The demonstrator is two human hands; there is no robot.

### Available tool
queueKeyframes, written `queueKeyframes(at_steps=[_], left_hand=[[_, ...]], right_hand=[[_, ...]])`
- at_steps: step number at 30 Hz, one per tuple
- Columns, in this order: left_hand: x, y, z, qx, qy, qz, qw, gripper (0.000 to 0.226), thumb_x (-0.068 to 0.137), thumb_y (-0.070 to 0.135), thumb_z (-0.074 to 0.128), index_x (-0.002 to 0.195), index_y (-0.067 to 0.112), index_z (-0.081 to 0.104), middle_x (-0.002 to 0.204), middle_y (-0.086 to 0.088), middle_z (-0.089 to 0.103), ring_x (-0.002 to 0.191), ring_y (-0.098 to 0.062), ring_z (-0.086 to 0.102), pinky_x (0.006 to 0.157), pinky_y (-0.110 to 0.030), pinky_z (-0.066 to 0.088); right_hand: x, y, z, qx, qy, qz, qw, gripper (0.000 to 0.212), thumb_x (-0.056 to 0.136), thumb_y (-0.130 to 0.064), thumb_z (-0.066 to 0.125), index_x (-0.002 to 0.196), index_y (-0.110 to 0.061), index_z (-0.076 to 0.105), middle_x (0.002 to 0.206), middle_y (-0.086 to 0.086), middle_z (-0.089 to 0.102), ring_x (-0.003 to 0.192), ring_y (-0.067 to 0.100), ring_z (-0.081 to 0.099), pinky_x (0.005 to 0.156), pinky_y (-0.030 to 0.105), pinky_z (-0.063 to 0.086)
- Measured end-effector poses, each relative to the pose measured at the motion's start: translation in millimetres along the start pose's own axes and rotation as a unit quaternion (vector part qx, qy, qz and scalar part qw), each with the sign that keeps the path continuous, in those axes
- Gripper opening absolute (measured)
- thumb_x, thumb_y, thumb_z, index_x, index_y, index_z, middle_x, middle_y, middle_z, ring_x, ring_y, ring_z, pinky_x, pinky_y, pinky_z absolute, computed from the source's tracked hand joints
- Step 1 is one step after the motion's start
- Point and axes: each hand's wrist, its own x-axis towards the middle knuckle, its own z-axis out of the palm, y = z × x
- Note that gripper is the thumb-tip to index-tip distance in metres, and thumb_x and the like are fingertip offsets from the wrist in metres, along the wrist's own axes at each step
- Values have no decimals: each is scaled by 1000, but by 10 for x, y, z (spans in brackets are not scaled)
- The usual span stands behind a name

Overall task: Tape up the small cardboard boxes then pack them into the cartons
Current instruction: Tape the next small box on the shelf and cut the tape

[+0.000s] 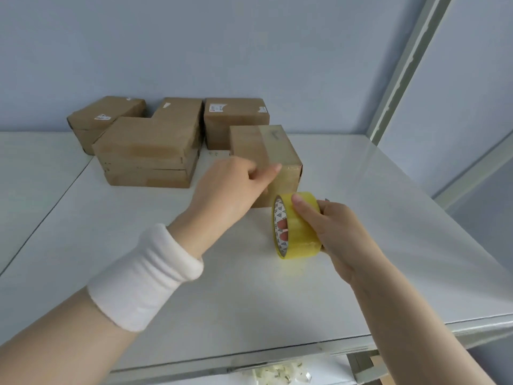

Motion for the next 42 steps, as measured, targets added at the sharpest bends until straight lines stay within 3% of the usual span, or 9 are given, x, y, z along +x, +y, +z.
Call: queueKeyframes(at_steps=[4,6,10,13,17,24,30,34,42], left_hand=[[28,72,113,-128,-114,-165,971,53,86,58,49,88,11,73,91,-8,72,88,-19,67,88,-39,51],[62,83,190,-198,-131,-202,950,36,87,47,57,90,15,73,91,-1,73,88,-15,67,87,-32,52],[71,38,256,-312,-133,-271,901,19,84,32,67,94,16,70,86,0,73,75,-10,69,77,-23,54],[56,69,276,-344,-120,-305,880,12,83,27,68,88,16,68,74,3,72,63,-6,68,67,-22,53],[37,118,289,-341,-106,-308,882,11,84,28,67,85,17,68,65,7,70,60,-5,67,65,-21,53],[0,127,314,-326,-96,-265,902,14,88,30,61,78,23,68,73,8,67,67,-4,63,78,-25,47],[-39,120,376,-345,-75,-236,905,22,91,31,56,71,26,64,53,19,62,50,9,58,65,-24,35],[-34,102,378,-360,-80,-219,903,24,92,31,56,68,26,61,52,19,62,51,9,59,56,-18,37],[-16,60,381,-399,-73,-196,893,23,92,20,56,70,18,61,61,9,62,48,8,58,42,-2,35]], right_hand=[[97,30,-186,-81,-19,18,996,59,83,-55,55,99,0,66,85,11,73,77,19,72,70,32,59],[185,52,-402,-138,28,8,990,54,83,-59,51,93,-8,66,88,8,73,76,18,70,70,33,58],[429,187,-760,-450,144,-10,881,56,86,-58,49,115,-10,53,114,7,59,102,26,56,79,34,42],[552,267,-742,-515,125,-10,848,59,87,-57,50,116,-5,54,117,14,52,110,33,50,78,33,36],[663,294,-695,-449,113,-39,885,46,87,-42,59,109,-3,53,108,13,55,105,33,51,78,33,37],[689,51,-708,-87,33,-155,983,29,85,-3,63,87,-26,46,88,2,58,64,10,63,51,22,54],[659,-240,-496,-304,-34,-356,883,25,84,-9,64,99,-28,59,89,-20,60,78,-6,53,67,4,39],[673,-307,-386,-431,-76,-428,791,22,82,-2,65,101,-13,66,90,-10,58,75,-11,48,68,4,33],[703,-343,-351,-484,-61,-441,754,18,85,-11,65,103,-16,68,96,0,65,82,14,51,73,33,45]])
